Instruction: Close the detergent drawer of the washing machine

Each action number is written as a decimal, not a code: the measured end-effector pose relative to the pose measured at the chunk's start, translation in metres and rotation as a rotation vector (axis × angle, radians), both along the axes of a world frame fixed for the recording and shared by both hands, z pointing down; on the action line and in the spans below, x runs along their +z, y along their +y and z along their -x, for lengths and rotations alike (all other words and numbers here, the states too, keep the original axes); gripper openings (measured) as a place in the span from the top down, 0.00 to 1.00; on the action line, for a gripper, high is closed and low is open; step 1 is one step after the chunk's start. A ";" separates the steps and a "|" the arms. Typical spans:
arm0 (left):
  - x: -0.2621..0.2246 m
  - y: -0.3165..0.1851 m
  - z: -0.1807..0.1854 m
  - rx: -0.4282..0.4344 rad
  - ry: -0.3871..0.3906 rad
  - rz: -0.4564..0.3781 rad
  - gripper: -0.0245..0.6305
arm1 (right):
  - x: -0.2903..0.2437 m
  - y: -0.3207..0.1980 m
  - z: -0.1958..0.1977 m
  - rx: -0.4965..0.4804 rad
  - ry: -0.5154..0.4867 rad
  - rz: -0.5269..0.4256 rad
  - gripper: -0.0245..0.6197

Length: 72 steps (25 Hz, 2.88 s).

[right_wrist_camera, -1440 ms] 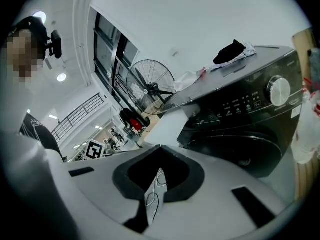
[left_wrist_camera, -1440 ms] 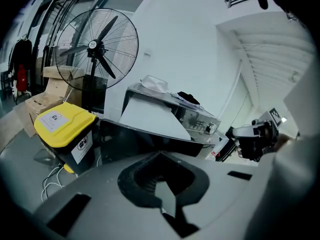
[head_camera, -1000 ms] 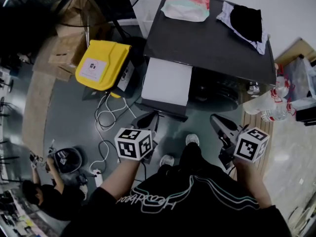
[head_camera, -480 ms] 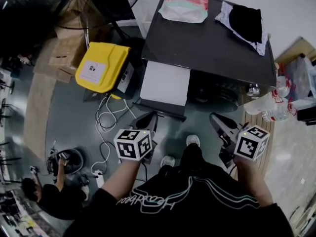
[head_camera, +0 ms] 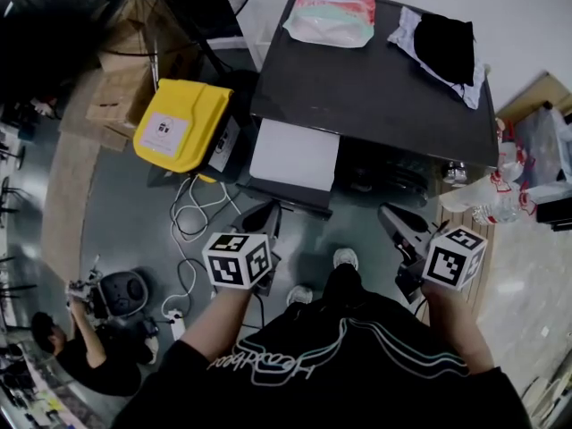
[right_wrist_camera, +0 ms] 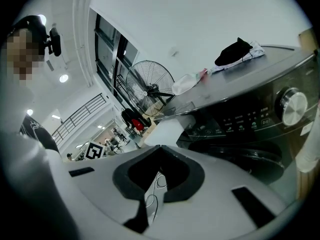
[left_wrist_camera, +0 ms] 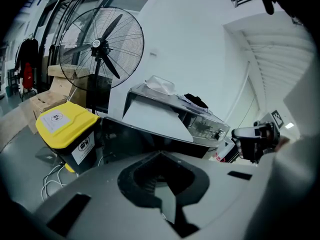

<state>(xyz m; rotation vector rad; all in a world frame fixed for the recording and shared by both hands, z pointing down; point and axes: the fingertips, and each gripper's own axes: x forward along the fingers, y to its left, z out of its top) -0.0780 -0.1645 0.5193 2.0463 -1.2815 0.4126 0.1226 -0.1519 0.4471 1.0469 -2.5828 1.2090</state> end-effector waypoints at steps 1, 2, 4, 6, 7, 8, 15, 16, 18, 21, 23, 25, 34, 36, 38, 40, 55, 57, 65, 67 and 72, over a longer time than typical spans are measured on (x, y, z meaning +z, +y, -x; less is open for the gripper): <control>0.000 -0.002 0.000 -0.002 -0.002 0.000 0.93 | 0.000 -0.002 -0.001 -0.001 0.000 0.000 0.92; -0.001 -0.005 -0.001 -0.004 -0.006 0.000 0.93 | -0.001 -0.005 -0.002 -0.003 0.000 -0.001 0.92; -0.003 -0.011 -0.003 -0.004 -0.012 -0.004 0.93 | -0.001 -0.010 -0.005 -0.007 0.001 0.000 0.92; -0.005 -0.017 -0.006 -0.003 -0.016 -0.009 0.93 | -0.002 -0.015 -0.006 -0.012 -0.001 0.000 0.92; -0.005 -0.020 -0.007 -0.004 -0.017 -0.009 0.93 | -0.002 -0.017 -0.007 -0.015 -0.003 0.000 0.92; -0.005 -0.022 -0.008 -0.007 -0.018 -0.009 0.93 | -0.002 -0.019 -0.008 -0.018 -0.004 -0.001 0.92; -0.005 -0.036 -0.012 -0.037 -0.020 -0.016 0.93 | -0.002 -0.033 -0.014 -0.044 0.000 -0.005 0.92; -0.005 -0.039 -0.012 -0.043 -0.021 -0.018 0.93 | -0.002 -0.035 -0.015 -0.047 0.000 -0.007 0.92; -0.005 -0.046 -0.014 -0.054 -0.023 -0.022 0.93 | -0.004 -0.040 -0.017 -0.053 0.002 -0.010 0.92; -0.005 -0.055 -0.015 -0.070 -0.028 -0.026 0.93 | -0.005 -0.046 -0.023 -0.063 0.009 -0.014 0.92; -0.005 -0.061 -0.016 -0.080 -0.031 -0.028 0.93 | -0.006 -0.051 -0.026 -0.070 0.014 -0.017 0.92; -0.005 -0.066 -0.016 -0.090 -0.030 -0.031 0.93 | -0.007 -0.056 -0.027 -0.080 0.019 -0.022 0.92; -0.006 -0.079 -0.017 -0.126 -0.040 -0.044 0.93 | -0.016 -0.067 -0.032 -0.127 0.032 -0.061 0.92; -0.006 -0.082 -0.017 -0.132 -0.043 -0.048 0.93 | -0.017 -0.069 -0.032 -0.136 0.034 -0.068 0.92; -0.006 -0.084 -0.018 -0.138 -0.046 -0.050 0.93 | -0.019 -0.069 -0.031 -0.144 0.033 -0.076 0.92; -0.006 -0.087 -0.018 -0.142 -0.051 -0.049 0.93 | -0.021 -0.070 -0.031 -0.149 0.033 -0.083 0.92; -0.006 -0.102 -0.021 -0.164 -0.064 -0.072 0.93 | -0.026 -0.084 -0.046 -0.166 0.040 -0.107 0.92; -0.006 -0.102 -0.022 -0.159 -0.066 -0.074 0.93 | -0.026 -0.086 -0.047 -0.168 0.039 -0.110 0.92; -0.006 -0.121 -0.024 -0.149 -0.071 -0.081 0.93 | -0.029 -0.097 -0.041 -0.186 0.032 -0.125 0.92; -0.005 -0.128 -0.025 -0.142 -0.074 -0.083 0.93 | -0.030 -0.098 -0.040 -0.189 0.033 -0.129 0.92; -0.005 -0.139 -0.028 -0.133 -0.075 -0.087 0.93 | -0.031 -0.104 -0.040 -0.186 0.040 -0.140 0.92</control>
